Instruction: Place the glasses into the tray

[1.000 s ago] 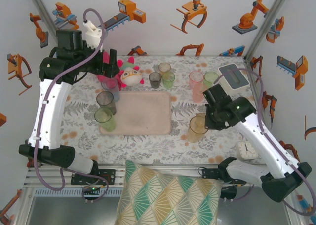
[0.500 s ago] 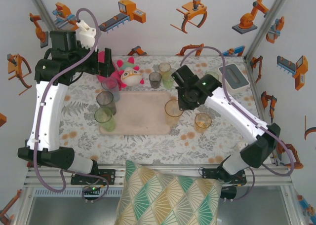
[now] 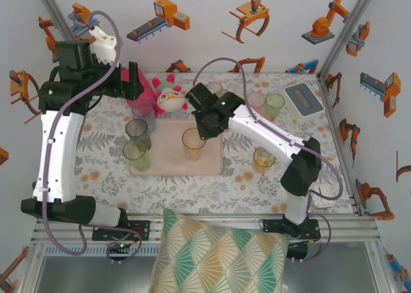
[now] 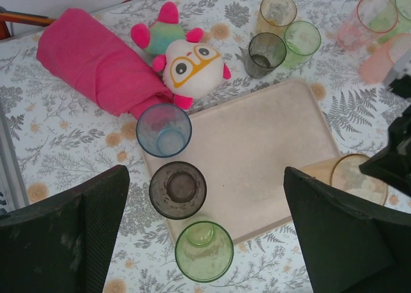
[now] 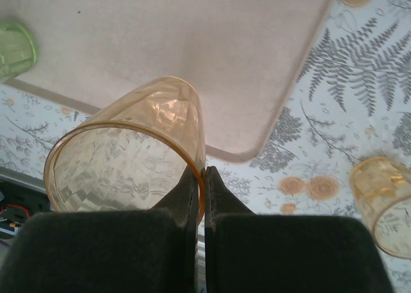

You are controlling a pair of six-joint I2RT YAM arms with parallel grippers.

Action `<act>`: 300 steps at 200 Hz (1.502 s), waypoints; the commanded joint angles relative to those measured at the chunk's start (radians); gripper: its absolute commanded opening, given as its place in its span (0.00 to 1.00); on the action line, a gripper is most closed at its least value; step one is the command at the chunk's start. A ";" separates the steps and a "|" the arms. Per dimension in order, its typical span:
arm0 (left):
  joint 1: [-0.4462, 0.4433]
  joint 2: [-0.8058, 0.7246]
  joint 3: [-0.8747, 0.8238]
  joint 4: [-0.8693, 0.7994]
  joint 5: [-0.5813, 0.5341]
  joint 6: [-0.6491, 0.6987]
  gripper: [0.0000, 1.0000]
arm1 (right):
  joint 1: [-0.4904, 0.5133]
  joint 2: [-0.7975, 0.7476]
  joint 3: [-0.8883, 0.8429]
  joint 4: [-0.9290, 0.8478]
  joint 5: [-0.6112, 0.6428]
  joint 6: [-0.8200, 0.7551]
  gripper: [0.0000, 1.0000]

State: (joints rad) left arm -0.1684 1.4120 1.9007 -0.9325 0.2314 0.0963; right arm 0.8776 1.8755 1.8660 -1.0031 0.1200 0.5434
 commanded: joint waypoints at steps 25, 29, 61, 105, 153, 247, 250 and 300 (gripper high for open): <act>0.027 -0.051 -0.040 0.033 0.001 -0.035 0.97 | 0.051 0.128 0.157 0.034 -0.043 -0.029 0.00; 0.030 -0.053 -0.044 0.035 0.001 -0.036 0.97 | 0.055 0.142 0.173 0.032 -0.043 -0.029 0.00; 0.035 -0.062 -0.086 0.056 0.006 -0.058 0.97 | 0.087 0.230 0.262 0.025 -0.046 -0.039 0.00; 0.038 -0.056 -0.101 0.067 0.027 -0.079 0.97 | 0.123 0.294 0.334 0.013 -0.016 -0.048 0.01; 0.042 -0.042 -0.074 0.060 0.043 -0.085 0.97 | 0.151 0.363 0.422 -0.044 0.017 -0.064 0.01; 0.043 -0.027 -0.048 0.049 0.075 -0.099 0.97 | 0.177 0.406 0.453 -0.051 0.027 -0.072 0.02; 0.043 -0.027 -0.048 0.049 0.075 -0.100 0.97 | 0.177 0.407 0.454 -0.051 0.027 -0.072 0.02; 0.044 -0.033 -0.032 0.040 0.075 -0.100 0.97 | 0.191 0.431 0.472 -0.045 0.023 -0.071 0.03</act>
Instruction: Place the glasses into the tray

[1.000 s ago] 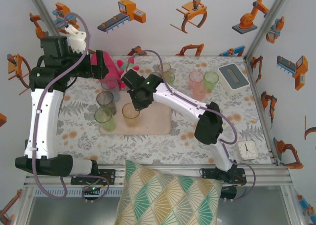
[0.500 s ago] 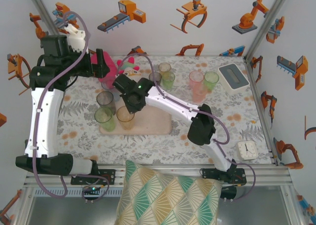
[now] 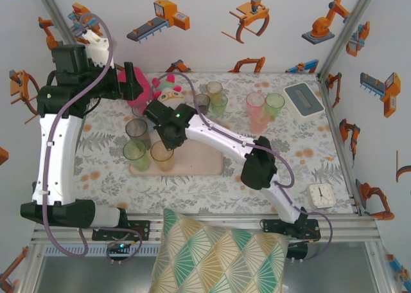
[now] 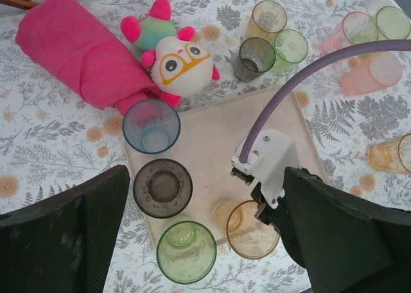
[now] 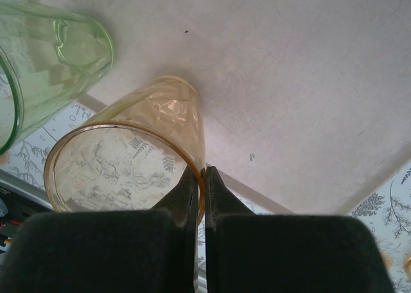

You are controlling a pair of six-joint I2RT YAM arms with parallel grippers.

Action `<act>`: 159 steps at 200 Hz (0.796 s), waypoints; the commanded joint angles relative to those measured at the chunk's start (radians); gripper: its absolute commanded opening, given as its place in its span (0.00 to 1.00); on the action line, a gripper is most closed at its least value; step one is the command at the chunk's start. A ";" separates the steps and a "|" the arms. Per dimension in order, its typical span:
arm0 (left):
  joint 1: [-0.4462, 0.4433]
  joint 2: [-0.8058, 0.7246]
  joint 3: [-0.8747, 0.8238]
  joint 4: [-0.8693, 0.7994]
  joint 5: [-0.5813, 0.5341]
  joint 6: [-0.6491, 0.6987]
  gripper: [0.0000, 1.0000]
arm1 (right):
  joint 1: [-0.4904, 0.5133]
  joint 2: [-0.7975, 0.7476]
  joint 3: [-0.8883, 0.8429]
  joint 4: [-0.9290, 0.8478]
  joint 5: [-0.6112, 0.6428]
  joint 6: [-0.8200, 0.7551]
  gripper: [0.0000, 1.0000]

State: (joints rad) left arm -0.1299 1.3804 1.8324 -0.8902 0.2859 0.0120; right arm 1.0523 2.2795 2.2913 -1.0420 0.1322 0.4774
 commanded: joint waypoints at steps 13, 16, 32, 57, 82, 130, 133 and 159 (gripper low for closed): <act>0.006 -0.003 0.036 -0.003 0.020 -0.016 0.97 | 0.018 0.032 0.056 -0.007 0.009 -0.004 0.03; 0.006 -0.003 0.036 -0.002 0.020 -0.016 0.97 | 0.019 0.034 0.058 -0.006 0.009 -0.005 0.03; 0.007 -0.003 0.036 -0.001 0.023 -0.016 0.97 | 0.019 0.038 0.069 -0.006 0.007 -0.005 0.03; 0.008 -0.002 0.036 -0.001 0.025 -0.017 0.97 | 0.020 0.044 0.083 -0.017 0.009 -0.008 0.04; 0.008 -0.002 0.036 0.001 0.027 -0.018 0.97 | 0.020 0.045 0.082 -0.016 0.007 -0.007 0.08; 0.009 -0.003 0.035 0.001 0.027 -0.019 0.97 | 0.020 0.051 0.089 -0.017 0.002 -0.007 0.19; 0.009 -0.003 0.035 0.000 0.028 -0.018 0.97 | 0.019 0.051 0.091 -0.018 0.003 -0.008 0.20; 0.009 -0.001 0.036 0.000 0.029 -0.020 0.97 | 0.019 0.050 0.095 -0.017 0.000 -0.008 0.24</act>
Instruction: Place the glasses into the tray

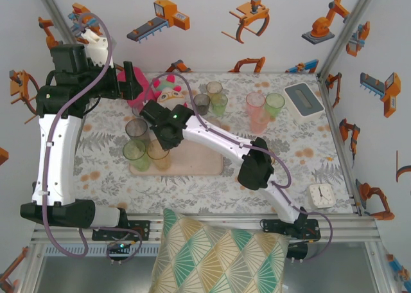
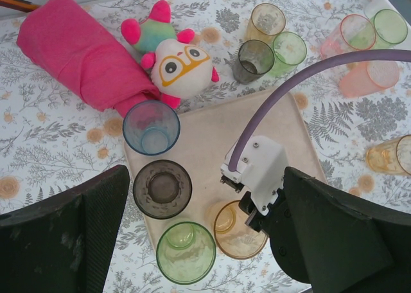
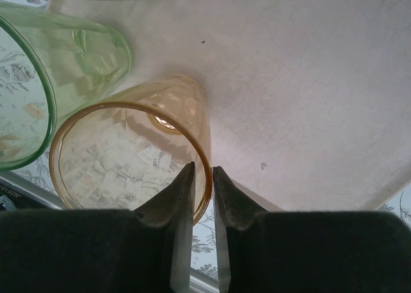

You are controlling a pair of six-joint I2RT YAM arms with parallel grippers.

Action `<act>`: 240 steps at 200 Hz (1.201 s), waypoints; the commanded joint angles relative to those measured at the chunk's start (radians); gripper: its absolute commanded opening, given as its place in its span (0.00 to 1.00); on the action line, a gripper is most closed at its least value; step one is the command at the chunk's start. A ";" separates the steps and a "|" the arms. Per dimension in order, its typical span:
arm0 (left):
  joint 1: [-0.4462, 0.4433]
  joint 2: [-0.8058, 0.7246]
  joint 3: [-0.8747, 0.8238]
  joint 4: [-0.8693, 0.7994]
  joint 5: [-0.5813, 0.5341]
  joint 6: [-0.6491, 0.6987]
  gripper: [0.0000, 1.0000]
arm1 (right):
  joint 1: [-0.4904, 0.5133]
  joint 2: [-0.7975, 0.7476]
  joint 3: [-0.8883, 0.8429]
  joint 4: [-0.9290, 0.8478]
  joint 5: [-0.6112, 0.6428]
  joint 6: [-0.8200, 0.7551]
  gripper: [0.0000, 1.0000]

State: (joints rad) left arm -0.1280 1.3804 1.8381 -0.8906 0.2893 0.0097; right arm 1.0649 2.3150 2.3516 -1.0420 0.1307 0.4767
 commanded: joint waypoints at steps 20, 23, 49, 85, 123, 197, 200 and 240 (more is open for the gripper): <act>0.008 0.000 0.032 0.003 0.026 -0.018 0.97 | 0.007 0.012 0.038 -0.018 0.004 -0.010 0.26; 0.007 0.001 0.030 0.003 0.026 -0.017 0.97 | 0.006 0.012 0.039 -0.018 0.004 -0.010 0.27; 0.007 0.000 0.033 0.001 0.025 -0.017 0.97 | 0.007 0.009 0.044 -0.018 0.004 -0.011 0.30; 0.008 0.000 0.044 -0.002 0.022 -0.014 0.97 | 0.007 -0.010 0.046 -0.021 0.007 -0.016 0.37; 0.011 0.000 0.067 -0.012 -0.001 0.005 0.97 | 0.007 -0.035 0.044 -0.018 0.004 -0.023 0.42; 0.015 -0.007 0.079 -0.022 -0.021 0.021 0.97 | 0.007 -0.105 0.050 -0.026 -0.008 -0.045 0.45; 0.015 -0.007 0.080 -0.022 -0.021 0.022 0.97 | 0.007 -0.107 0.050 -0.026 -0.007 -0.047 0.45; 0.020 -0.018 0.098 -0.035 -0.035 0.040 0.97 | 0.005 -0.161 0.060 -0.075 0.068 -0.061 0.48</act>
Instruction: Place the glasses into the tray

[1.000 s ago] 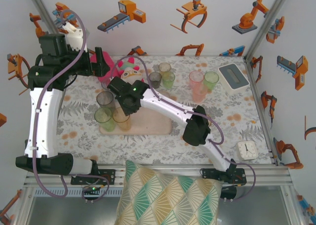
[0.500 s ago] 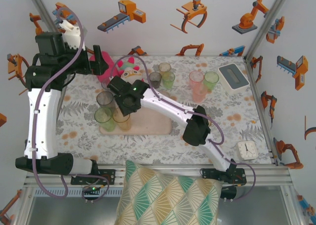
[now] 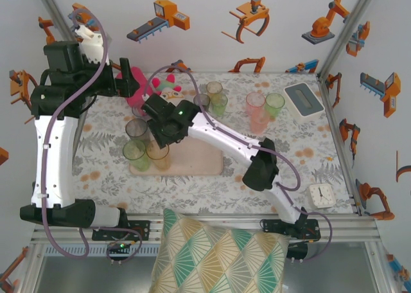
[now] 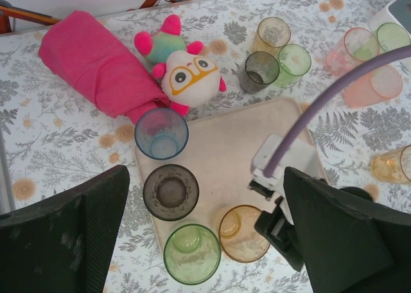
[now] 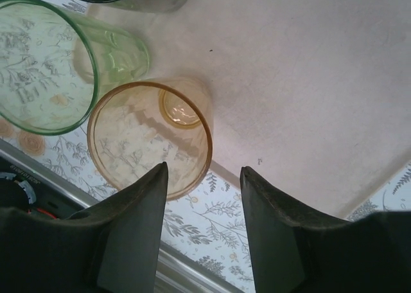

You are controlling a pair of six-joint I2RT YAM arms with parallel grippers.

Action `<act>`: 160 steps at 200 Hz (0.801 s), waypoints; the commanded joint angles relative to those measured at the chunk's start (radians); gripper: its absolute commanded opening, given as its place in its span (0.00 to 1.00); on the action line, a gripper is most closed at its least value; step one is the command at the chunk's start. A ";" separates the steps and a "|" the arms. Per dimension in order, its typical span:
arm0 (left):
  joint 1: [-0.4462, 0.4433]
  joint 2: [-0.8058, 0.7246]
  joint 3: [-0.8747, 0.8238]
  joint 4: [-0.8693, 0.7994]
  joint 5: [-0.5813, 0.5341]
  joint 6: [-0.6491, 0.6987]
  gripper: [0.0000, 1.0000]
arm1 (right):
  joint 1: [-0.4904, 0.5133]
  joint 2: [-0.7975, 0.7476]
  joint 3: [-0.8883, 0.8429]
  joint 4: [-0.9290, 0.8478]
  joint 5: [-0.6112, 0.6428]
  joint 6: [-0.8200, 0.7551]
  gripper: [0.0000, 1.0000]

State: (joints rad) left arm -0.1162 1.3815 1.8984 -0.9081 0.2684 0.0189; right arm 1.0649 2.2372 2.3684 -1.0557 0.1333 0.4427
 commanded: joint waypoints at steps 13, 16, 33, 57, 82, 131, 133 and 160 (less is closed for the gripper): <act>0.008 -0.026 0.035 -0.021 -0.013 0.039 0.97 | 0.001 -0.115 0.025 -0.078 0.102 -0.031 0.48; 0.007 -0.028 0.033 -0.021 -0.010 0.042 0.97 | 0.001 -0.126 0.018 -0.080 0.115 -0.032 0.49; 0.007 -0.044 0.012 -0.020 0.001 0.059 0.97 | -0.004 -0.189 -0.034 -0.089 0.181 -0.034 0.49; 0.008 -0.070 -0.017 -0.021 0.006 0.080 0.97 | -0.018 -0.317 -0.147 -0.090 0.256 -0.022 0.51; 0.008 -0.099 -0.034 -0.065 0.105 0.137 0.97 | -0.039 -0.477 -0.326 -0.082 0.330 0.022 0.55; -0.002 -0.179 -0.132 -0.105 0.245 0.191 0.97 | -0.134 -0.867 -0.789 0.023 0.374 0.179 0.70; -0.002 -0.183 -0.136 -0.106 0.248 0.191 0.97 | -0.140 -0.885 -0.805 0.027 0.376 0.187 0.75; -0.005 -0.203 -0.172 -0.120 0.269 0.210 0.97 | -0.217 -1.101 -1.014 0.069 0.361 0.257 0.99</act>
State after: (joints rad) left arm -0.1150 1.1973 1.7496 -1.0004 0.4740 0.1829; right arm 0.8982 1.2911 1.4769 -1.0458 0.4683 0.5961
